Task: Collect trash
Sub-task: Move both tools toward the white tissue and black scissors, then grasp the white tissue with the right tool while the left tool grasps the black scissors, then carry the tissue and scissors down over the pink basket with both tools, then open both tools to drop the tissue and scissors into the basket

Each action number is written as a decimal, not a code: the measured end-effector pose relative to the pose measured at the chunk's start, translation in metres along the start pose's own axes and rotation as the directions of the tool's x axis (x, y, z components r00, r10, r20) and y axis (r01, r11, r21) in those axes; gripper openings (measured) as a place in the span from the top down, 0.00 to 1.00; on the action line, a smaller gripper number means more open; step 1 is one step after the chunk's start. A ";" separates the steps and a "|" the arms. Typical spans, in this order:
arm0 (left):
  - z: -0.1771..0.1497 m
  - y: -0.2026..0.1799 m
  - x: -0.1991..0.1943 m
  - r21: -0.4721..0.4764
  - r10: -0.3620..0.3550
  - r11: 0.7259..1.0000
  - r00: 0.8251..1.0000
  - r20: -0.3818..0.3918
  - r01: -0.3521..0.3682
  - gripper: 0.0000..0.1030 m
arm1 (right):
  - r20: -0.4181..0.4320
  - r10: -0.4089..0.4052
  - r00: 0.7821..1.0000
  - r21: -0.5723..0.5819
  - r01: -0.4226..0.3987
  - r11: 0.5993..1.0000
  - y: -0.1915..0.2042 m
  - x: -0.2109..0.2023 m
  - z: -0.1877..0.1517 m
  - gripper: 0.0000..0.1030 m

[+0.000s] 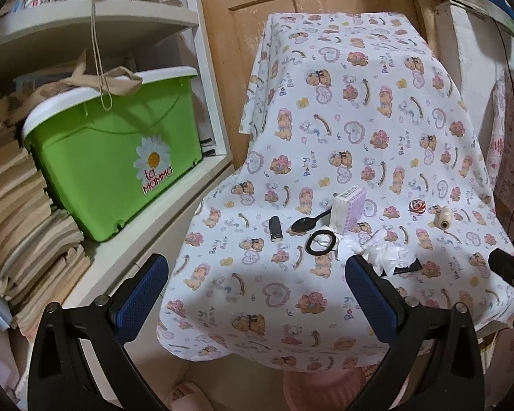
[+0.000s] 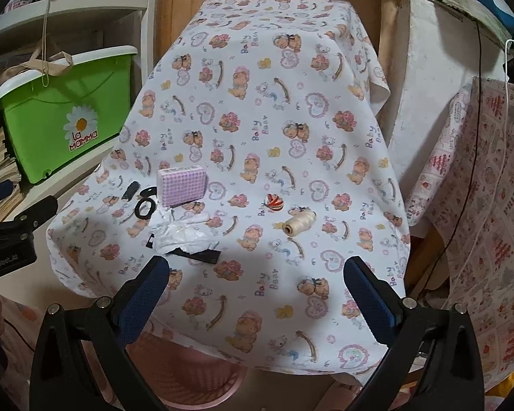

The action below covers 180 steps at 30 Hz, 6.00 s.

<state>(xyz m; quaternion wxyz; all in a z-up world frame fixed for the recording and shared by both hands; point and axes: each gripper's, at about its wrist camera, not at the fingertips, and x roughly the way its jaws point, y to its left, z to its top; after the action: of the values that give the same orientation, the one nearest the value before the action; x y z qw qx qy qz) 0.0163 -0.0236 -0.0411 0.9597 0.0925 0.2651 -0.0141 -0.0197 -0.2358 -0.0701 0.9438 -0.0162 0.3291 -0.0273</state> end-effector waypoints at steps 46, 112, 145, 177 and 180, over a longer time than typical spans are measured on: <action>-0.017 -0.007 0.070 -0.081 -0.191 0.981 0.926 -0.326 0.174 0.21 | -0.208 0.199 0.958 0.183 -0.162 0.970 -0.014 0.061 0.002 0.25; 0.024 0.000 0.057 -0.156 -0.351 0.934 0.909 -0.225 0.322 0.96 | -0.115 0.681 0.723 0.500 -0.550 0.669 -0.039 0.076 0.001 0.88; -0.098 -0.027 0.086 -0.211 -0.353 0.936 0.770 -0.531 0.283 0.96 | -0.458 0.315 0.831 0.095 -0.307 0.947 0.069 0.075 -0.096 0.88; -0.103 -0.022 0.097 -0.078 -0.190 0.981 0.813 -0.551 0.177 0.61 | -0.485 0.203 0.851 0.149 -0.149 0.978 0.050 0.131 -0.124 0.69; -0.084 -0.016 0.077 -0.062 -0.169 0.985 0.867 -0.468 0.159 0.53 | -0.448 0.193 0.873 0.138 -0.146 0.980 0.051 0.118 -0.113 0.68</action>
<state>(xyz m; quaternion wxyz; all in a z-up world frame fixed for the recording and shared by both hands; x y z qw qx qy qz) 0.0383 -0.0226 -0.1538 0.8625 0.0602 0.4975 -0.0699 0.0038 -0.1933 -0.2343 0.8377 0.0668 0.5409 0.0360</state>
